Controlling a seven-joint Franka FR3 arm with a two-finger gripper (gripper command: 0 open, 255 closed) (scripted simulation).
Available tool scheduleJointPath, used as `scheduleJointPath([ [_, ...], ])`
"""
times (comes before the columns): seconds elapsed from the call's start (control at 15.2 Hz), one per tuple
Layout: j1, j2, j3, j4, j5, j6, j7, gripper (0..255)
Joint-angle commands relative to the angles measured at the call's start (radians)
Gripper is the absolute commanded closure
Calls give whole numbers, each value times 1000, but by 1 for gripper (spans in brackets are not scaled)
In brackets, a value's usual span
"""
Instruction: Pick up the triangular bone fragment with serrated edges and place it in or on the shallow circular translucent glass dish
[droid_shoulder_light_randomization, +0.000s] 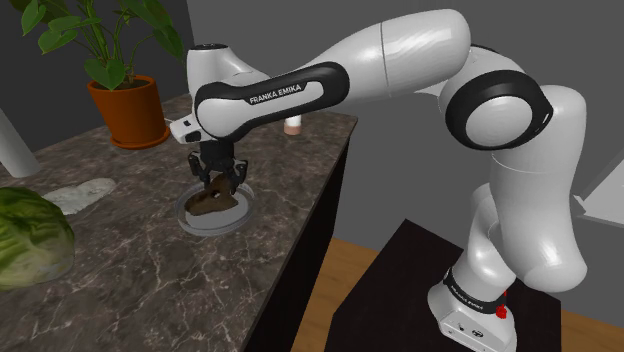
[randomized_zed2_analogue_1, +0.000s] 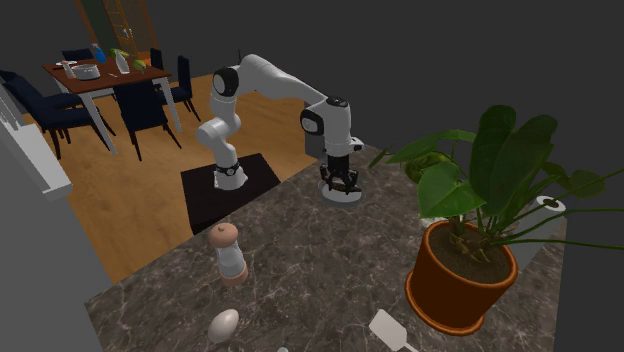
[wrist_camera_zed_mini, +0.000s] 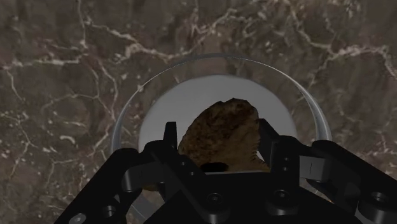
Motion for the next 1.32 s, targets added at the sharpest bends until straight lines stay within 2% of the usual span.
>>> scheduleJointPath([
  [0.0,0,0,0,-1,0,1,0,255],
  [0.13,0,0,0,-1,0,1,0,255],
  [0.2,0,0,0,-1,0,1,0,0],
  [0.53,0,0,0,-1,0,1,0,0],
  [0.79,0,-35,-5,75,-10,-109,7,0],
  [1.25,0,-35,-5,75,-10,-109,7,0],
])
